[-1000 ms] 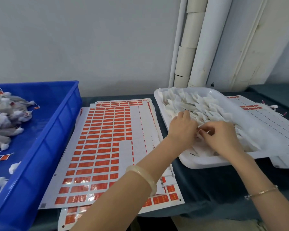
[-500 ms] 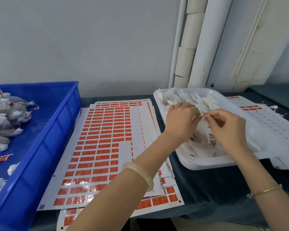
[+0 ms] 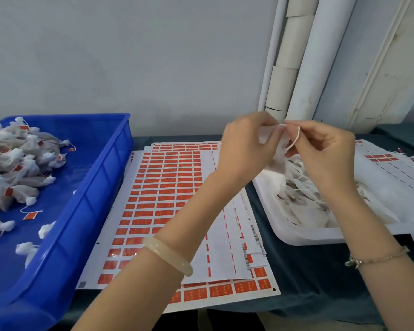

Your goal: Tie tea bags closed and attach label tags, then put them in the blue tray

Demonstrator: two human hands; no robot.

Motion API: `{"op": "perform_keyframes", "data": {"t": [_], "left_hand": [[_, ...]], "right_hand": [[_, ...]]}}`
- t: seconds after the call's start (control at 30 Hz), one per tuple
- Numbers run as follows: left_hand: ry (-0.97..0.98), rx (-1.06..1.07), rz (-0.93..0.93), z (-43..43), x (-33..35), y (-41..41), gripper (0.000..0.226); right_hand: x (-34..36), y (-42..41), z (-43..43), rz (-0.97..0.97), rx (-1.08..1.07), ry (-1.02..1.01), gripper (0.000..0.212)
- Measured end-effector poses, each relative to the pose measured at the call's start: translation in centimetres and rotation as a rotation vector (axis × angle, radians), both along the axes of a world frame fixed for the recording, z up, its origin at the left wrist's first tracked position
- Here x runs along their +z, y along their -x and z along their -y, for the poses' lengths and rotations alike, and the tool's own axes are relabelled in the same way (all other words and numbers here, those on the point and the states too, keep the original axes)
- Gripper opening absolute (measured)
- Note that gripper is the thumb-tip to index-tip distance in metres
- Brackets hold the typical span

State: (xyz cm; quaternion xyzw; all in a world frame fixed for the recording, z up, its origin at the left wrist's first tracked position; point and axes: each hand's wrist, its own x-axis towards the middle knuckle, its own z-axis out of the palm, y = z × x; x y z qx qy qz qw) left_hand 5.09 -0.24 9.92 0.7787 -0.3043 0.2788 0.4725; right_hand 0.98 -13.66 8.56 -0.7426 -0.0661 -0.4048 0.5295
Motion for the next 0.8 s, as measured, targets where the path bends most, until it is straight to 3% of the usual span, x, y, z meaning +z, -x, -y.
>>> {"op": "perform_keyframes", "data": {"t": [0.13, 0.27, 0.43, 0.63, 0.8], "left_hand": [[0.012, 0.012, -0.093, -4.1, -0.8, 0.4, 0.012], [0.043, -0.021, -0.334, -7.6, -4.3, 0.7, 0.011], [0.106, 0.023, -0.590, -10.0, -9.6, 0.3, 0.009], [0.179, 0.094, -0.695, -11.0, -13.9, -1.3, 0.013], [0.217, 0.096, -0.730, -11.5, -15.6, -2.8, 0.012]], "right_hand": [[-0.6, -0.6, -3.6, -0.070, 0.169, -0.078, 0.010], [-3.3, -0.9, -7.0, -0.207, 0.300, -0.055, 0.016], [-8.8, -1.2, -10.1, -0.355, 0.215, 0.012, 0.017], [-13.6, -3.3, -12.4, -0.552, 0.207, -0.233, 0.006], [-14.7, -5.3, -11.8, -0.636, 0.283, -0.250, 0.005]]}}
